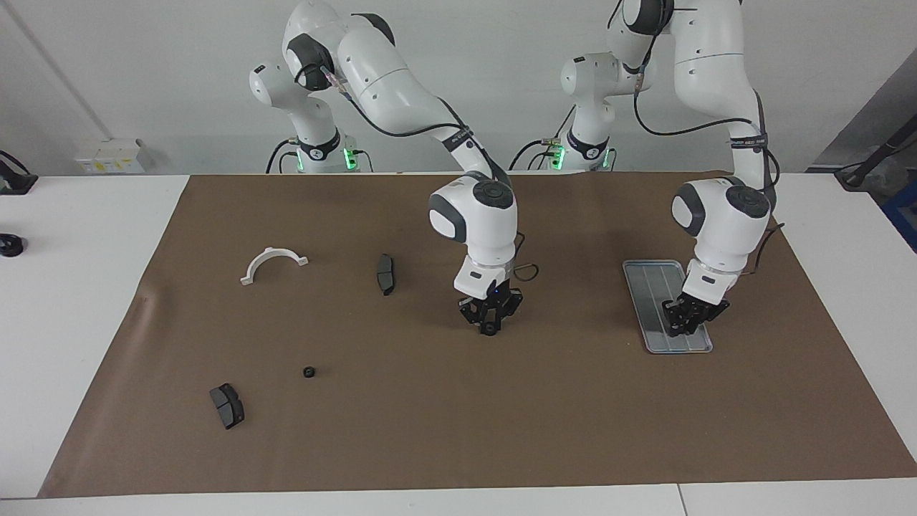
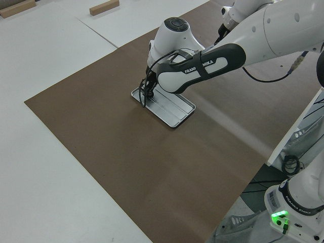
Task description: Place bearing gear from tray to pile
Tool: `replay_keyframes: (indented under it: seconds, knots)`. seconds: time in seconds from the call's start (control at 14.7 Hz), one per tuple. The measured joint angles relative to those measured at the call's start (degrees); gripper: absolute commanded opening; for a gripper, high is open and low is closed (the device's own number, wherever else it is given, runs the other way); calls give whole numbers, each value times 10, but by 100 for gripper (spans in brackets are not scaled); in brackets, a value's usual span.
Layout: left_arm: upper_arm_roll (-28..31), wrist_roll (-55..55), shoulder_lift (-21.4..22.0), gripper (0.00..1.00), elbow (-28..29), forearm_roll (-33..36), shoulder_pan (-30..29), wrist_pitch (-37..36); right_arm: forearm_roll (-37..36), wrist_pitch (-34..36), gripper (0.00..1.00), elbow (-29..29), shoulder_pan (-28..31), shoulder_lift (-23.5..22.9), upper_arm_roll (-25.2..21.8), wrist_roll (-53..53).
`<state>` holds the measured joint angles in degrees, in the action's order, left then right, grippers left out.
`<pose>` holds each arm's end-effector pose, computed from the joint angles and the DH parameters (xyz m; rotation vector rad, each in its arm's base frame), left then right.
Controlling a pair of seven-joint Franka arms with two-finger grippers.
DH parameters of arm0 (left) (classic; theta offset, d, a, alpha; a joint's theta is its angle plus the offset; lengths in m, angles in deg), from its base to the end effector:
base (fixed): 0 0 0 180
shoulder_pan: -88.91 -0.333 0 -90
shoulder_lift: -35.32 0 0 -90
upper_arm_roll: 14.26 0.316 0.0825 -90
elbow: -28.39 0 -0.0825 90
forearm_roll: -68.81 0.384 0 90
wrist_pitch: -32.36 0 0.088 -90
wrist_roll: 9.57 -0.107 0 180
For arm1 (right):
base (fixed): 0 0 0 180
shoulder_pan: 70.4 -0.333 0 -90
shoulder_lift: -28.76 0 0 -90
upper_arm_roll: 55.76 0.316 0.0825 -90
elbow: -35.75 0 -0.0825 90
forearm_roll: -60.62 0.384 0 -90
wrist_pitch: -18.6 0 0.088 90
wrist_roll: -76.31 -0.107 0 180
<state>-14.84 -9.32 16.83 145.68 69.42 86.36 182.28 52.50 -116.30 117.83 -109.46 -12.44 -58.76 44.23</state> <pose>0.6165 0.0212 0.3066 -3.1104 -0.0484 -0.3857 0.5981 0.4431 0.2883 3.1003 0.2734 0.3879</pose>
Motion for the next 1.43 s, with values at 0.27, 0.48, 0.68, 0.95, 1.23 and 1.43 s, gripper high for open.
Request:
replay_keyframes:
  seconds: [0.27, 0.48, 0.68, 0.95, 1.23, 1.43]
  knots:
    - [-3, -1, 26, 0, -1, 0, 1, -11, -6, 62, 0, -30, 27, 26, -13, 9]
    - [-7, 1, 47, 0, -4, 0, 25, -25, -6, 119, 0, -12, 96, 93, -13, 98]
    - [-9, 22, 49, 0, -11, 0, 85, -26, 8, 151, 0, 42, 183, 161, -13, 234]
    - [-10, 82, 47, 0, -17, 0, 171, -26, 19, 155, 0, 92, 280, 188, -12, 384]
    - [-10, 181, 14, 0, -41, 6, 262, -26, 22, 72, 0, 194, 338, 196, -12, 437]
    - [-9, 235, -15, 0, -64, 10, 307, -26, 29, 26, 6, 256, 355, 204, -11, 438]
